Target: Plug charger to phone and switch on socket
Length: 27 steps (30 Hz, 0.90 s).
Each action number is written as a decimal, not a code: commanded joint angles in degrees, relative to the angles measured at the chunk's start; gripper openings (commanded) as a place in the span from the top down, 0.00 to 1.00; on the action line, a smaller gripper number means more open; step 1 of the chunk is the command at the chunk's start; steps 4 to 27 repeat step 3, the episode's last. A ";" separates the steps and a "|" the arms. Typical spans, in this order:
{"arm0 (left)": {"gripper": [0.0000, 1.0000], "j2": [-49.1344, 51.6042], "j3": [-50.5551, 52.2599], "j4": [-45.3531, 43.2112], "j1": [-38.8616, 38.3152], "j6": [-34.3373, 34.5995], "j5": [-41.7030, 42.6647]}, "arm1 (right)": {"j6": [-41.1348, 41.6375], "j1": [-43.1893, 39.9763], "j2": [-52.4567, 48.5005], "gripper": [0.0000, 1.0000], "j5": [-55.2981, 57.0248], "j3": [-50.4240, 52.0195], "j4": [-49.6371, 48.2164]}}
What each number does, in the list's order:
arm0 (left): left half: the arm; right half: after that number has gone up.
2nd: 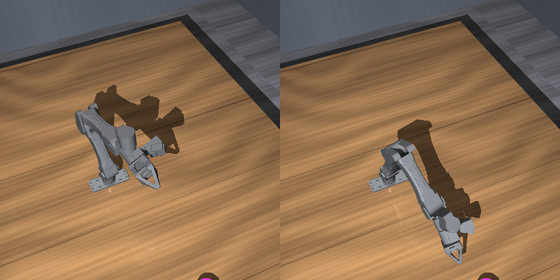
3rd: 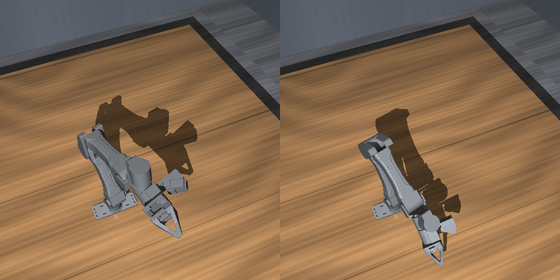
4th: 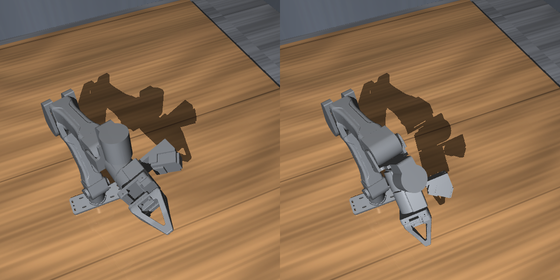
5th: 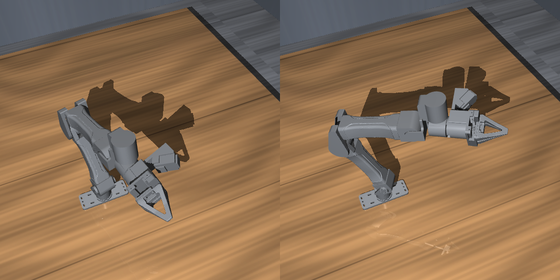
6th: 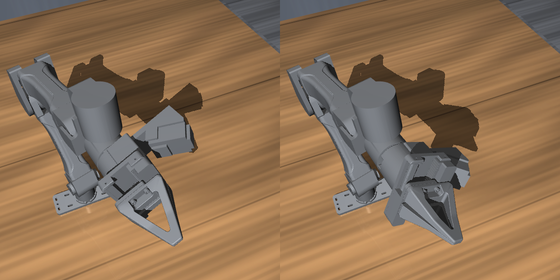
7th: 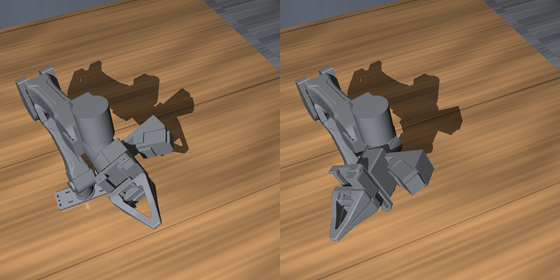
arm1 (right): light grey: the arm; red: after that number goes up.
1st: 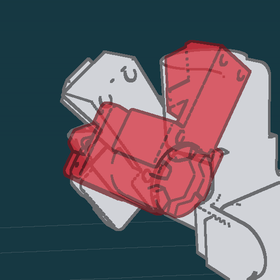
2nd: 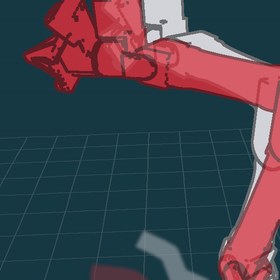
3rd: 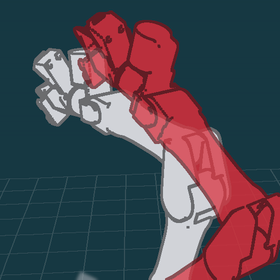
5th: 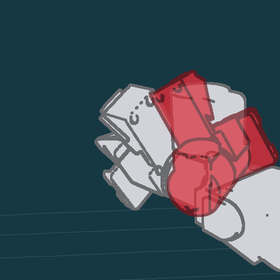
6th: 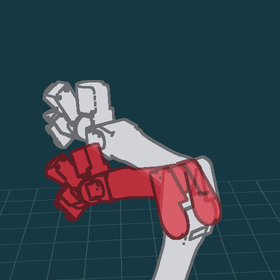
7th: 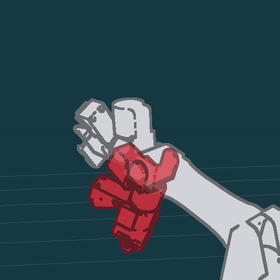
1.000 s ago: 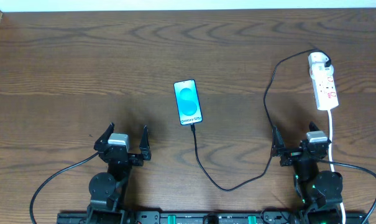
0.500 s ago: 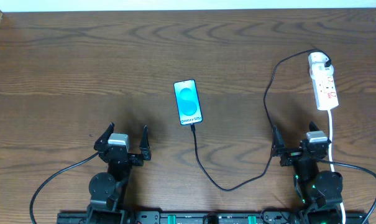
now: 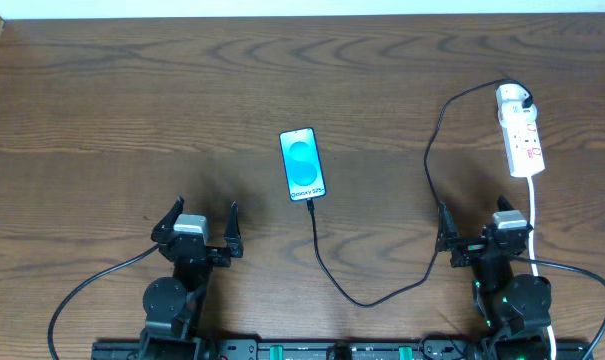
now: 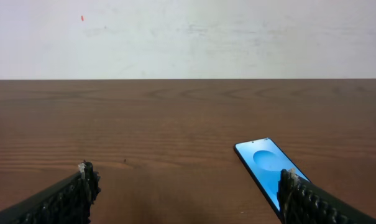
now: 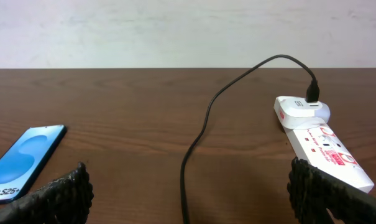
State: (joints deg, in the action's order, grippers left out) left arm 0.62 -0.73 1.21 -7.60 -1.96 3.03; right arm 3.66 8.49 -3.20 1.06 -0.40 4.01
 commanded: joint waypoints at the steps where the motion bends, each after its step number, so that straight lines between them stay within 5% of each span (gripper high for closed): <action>1: 0.06 -0.39 0.50 2.67 0.28 -0.83 -0.74 | 0.55 0.46 0.50 0.01 -0.13 0.09 0.20; 27: 0.06 -0.39 0.50 2.67 0.28 -0.81 -0.74 | 0.55 0.46 0.50 0.01 -0.13 0.09 0.20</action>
